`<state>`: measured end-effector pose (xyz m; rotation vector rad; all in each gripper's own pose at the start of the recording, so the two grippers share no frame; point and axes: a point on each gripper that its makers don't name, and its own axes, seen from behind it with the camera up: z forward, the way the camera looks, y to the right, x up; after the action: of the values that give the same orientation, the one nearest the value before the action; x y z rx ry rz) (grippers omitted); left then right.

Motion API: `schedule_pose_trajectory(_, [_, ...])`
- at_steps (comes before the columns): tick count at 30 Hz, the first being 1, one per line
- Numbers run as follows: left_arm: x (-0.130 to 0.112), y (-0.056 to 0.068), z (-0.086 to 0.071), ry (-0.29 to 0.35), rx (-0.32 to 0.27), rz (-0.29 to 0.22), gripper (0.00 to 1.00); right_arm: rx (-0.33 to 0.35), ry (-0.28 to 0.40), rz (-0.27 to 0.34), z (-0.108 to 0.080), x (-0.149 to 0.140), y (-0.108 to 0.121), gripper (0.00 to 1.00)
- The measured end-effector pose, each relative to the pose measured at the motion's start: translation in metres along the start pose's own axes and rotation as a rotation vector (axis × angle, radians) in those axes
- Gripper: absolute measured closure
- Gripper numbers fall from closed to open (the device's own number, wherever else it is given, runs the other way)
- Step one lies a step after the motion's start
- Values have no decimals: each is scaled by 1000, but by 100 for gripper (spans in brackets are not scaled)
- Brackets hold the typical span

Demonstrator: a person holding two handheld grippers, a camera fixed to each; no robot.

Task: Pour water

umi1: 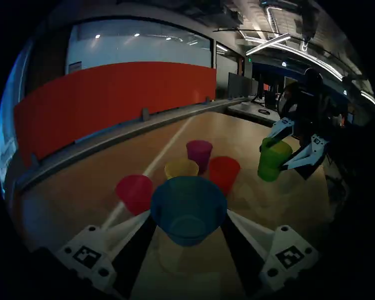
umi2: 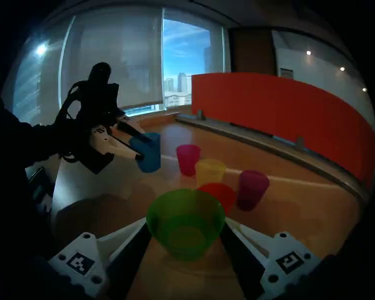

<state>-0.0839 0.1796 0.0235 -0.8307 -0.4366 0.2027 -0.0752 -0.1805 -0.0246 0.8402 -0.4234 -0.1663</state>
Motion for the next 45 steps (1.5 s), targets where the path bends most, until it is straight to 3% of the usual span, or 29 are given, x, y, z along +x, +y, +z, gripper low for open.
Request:
schedule_pose_trajectory(13, [58,6,-47,157,41,16,16,-28,92,-22,-26,58,-7,10])
schedule_pose_trajectory(22, [89,11,-69,245,56,18,15,-43,168,-22,-41,89,-13,10])
schedule_pose_trajectory(30, [104,12,-78,279,65,24,15,-48,229,-16,-48,106,-16,10])
schedule_pose_trajectory(45, [117,21,-78,314,49,31,15,-61,318,-32,-57,126,-13,10])
